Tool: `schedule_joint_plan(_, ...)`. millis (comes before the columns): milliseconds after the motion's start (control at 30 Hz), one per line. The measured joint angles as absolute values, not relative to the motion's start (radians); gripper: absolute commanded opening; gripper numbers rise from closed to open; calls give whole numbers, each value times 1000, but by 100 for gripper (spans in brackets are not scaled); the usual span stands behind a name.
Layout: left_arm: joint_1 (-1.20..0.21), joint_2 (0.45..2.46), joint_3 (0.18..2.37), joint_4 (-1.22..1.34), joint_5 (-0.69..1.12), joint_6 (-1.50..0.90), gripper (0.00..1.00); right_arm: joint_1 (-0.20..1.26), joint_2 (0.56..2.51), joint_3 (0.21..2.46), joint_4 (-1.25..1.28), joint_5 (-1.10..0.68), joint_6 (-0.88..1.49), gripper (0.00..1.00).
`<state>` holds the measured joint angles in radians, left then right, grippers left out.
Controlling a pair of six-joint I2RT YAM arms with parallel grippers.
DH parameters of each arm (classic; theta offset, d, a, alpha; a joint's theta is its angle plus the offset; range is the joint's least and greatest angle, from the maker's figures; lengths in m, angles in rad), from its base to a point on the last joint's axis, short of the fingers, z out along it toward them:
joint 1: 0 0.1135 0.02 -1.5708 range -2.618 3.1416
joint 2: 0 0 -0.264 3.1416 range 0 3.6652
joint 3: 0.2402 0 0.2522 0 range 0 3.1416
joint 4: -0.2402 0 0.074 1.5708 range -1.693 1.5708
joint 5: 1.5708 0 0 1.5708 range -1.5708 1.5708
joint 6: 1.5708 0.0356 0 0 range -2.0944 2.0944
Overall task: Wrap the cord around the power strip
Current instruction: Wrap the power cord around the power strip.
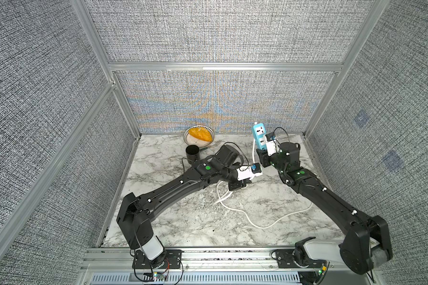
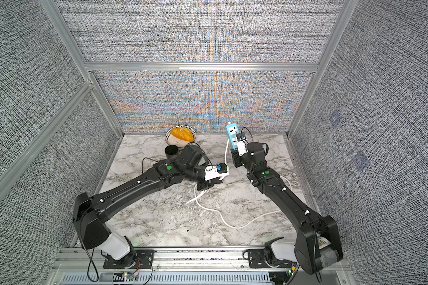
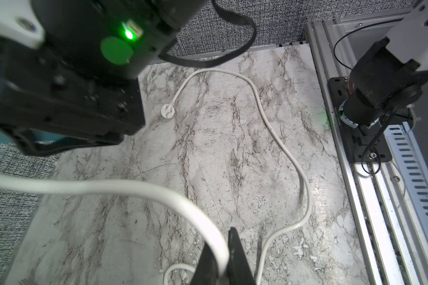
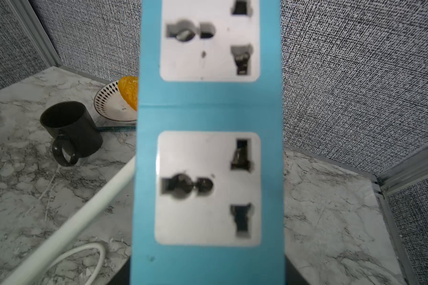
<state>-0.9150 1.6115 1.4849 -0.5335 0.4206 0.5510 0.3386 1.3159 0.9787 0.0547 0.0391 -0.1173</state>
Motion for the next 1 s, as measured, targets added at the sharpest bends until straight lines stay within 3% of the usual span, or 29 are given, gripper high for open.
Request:
schedule_joint_plan(567,-893,1612,1665,-734,262,746,3,386,1320,918,-41,-40,-371,0)
schedule_joint_plan(1000,-807,1642,1768,-825,296,805,4,412,1231,758,-19,-175,-556,0)
